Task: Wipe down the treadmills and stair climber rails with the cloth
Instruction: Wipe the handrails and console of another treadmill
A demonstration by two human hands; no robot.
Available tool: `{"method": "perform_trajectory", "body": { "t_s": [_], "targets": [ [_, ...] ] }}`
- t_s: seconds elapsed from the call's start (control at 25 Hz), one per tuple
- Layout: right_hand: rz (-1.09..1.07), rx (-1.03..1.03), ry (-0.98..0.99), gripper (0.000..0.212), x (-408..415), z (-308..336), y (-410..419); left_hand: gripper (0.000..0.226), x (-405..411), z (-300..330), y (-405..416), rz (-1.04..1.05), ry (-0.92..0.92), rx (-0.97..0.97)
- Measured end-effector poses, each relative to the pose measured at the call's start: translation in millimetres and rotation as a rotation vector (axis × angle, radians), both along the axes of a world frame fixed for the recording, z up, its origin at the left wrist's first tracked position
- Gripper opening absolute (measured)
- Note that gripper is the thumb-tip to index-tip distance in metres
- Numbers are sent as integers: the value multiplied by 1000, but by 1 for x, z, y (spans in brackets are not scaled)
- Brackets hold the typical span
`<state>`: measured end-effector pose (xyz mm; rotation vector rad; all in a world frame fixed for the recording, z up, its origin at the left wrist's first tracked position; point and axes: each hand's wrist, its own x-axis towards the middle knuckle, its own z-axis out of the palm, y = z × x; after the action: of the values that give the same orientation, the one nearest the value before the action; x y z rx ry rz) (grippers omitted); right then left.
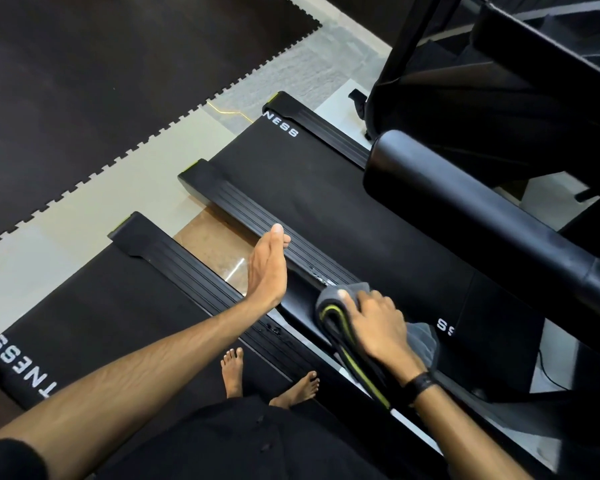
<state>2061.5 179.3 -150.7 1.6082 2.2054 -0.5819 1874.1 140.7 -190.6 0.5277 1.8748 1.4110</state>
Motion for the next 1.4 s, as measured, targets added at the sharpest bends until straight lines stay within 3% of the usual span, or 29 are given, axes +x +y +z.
{"method": "perform_trajectory", "body": {
  "t_s": [0.12, 0.24, 0.32, 0.48, 0.56, 0.64, 0.72, 0.8, 0.96, 1.12, 1.28, 1.4],
  "targets": [
    [68, 91, 158, 68, -56, -2, -7, 60, -1, 1, 0, -29, 22, -8],
    [-78, -224, 307, 54, -78, -14, 34, 51, -2, 0, -1, -100, 84, -52],
    [-136, -372, 334, 41, -56, -23, 51, 51, -1, -2, -1, -160, 137, -81],
    [-219, -399, 297, 31, 17, -25, 45, 51, -2, -3, -2, -188, 160, -94],
    [-227, -353, 310, 37, 49, -15, 31, 51, 0, -1, -2, -187, 161, -84],
    [-74, -162, 156, 53, 49, -3, 13, 51, 0, 2, -1, -180, 157, -77],
    [71, 32, 84, 71, 17, 4, -2, 50, -1, 2, -2, -185, 165, -65],
    [107, 78, 157, 77, -28, 4, -5, 49, -2, 3, -3, -188, 169, -57],
    [-70, -207, 326, 50, -72, -15, 32, 49, -4, 7, -2, -209, 195, -86],
    [-240, -384, 288, 39, -18, -26, 47, 48, -4, 7, -5, -255, 214, -99],
    [-171, -97, 11, 50, 36, -2, 16, 47, -3, 9, -4, -234, 190, -53],
    [-49, 232, -54, 64, 2, 6, -14, 45, -2, 10, -3, -242, 194, -20]
  ]
}}
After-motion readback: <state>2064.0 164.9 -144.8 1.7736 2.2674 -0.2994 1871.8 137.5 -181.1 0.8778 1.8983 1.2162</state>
